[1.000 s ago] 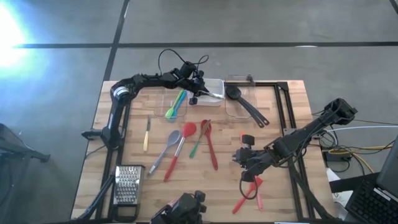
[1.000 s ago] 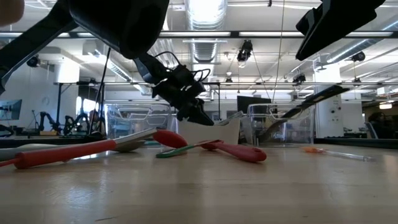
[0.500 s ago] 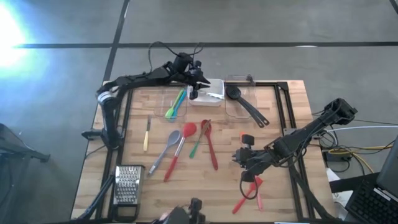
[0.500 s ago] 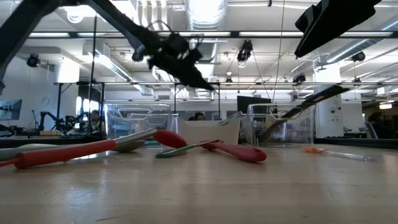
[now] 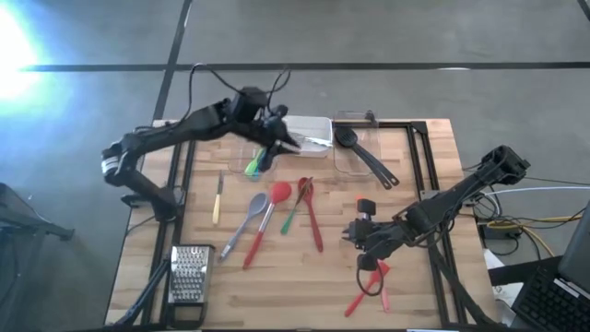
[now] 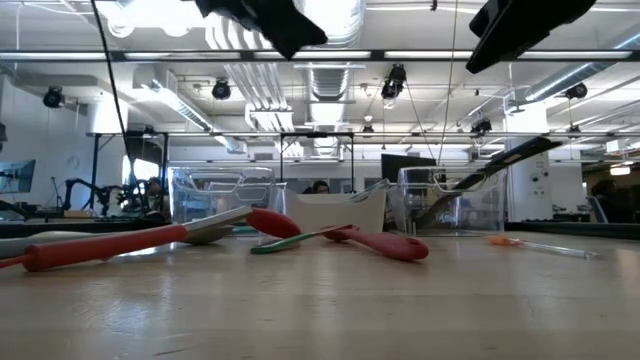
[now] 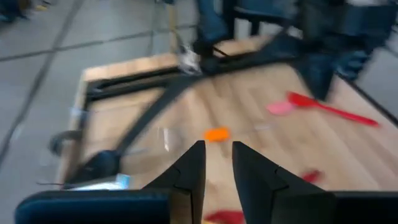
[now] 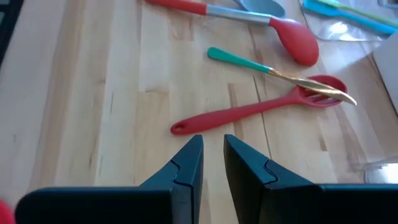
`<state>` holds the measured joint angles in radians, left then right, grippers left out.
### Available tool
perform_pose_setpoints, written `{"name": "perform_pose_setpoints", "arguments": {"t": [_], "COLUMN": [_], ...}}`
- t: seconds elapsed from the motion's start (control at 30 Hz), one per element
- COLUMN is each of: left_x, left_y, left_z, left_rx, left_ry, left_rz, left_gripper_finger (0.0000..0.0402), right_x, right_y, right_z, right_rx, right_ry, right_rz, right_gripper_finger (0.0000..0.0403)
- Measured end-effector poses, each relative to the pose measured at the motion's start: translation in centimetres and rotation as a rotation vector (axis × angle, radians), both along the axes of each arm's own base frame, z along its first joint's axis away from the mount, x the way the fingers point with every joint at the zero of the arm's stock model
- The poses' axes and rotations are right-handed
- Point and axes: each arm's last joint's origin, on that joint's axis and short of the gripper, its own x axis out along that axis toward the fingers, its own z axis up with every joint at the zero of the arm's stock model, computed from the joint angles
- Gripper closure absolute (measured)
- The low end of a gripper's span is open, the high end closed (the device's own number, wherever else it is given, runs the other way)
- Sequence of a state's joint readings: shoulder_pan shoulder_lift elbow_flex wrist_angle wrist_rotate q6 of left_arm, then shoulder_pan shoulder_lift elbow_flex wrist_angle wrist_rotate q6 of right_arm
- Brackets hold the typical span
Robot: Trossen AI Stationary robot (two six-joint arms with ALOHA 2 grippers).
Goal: Pick & Place Kitchen Items
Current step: Put the red spatula into the left transparent bin
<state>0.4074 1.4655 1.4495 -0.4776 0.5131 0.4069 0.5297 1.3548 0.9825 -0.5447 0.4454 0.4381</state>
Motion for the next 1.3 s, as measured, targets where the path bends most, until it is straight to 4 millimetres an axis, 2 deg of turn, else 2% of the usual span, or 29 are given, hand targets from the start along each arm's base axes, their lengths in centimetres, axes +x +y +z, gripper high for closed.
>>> {"name": "perform_pose_setpoints", "arguments": {"t": [0.13, 0.3, 0.53, 0.67, 0.9, 1.17, 1.3], "left_x": [-1.1, -2.1, -4.4, -5.9, -7.3, -8.1, -8.1], "left_y": [-3.9, -8.2, -12.0, -13.1, -14.1, -14.5, -14.5], "left_z": [-0.3, -2.9, -7.1, -8.9, -11.0, -14.5, -15.2], "left_rx": [0.085, 0.205, 0.275, 0.254, 0.132, 0.104, 0.072], "left_ry": [0.078, 0.177, 0.300, 0.356, 0.427, 0.543, 0.573], "left_rz": [0.009, 0.050, 0.024, 0.000, 0.048, 0.054, 0.087], "left_gripper_finger": [0.0338, 0.0364, 0.0378, 0.0376, 0.0379, 0.0367, 0.0359], "right_x": [0.1, 0.2, 0.1, -0.8, -2.5, -2.5, -2.4], "right_y": [0.1, 0.1, 0.2, 0.0, -0.8, -0.8, -0.8], "right_z": [0.4, 0.7, 0.9, 1.2, 1.7, 2.3, 2.6], "right_rx": [0.007, 0.011, 0.060, 0.164, 0.231, 0.226, 0.214], "right_ry": [-0.011, -0.018, -0.004, 0.072, 0.235, 0.231, 0.209], "right_rz": [0.000, 0.001, 0.018, -0.019, -0.277, -0.277, -0.278], "right_gripper_finger": [0.0344, 0.0344, 0.0344, 0.0344, 0.0345, 0.0345, 0.0345]}}
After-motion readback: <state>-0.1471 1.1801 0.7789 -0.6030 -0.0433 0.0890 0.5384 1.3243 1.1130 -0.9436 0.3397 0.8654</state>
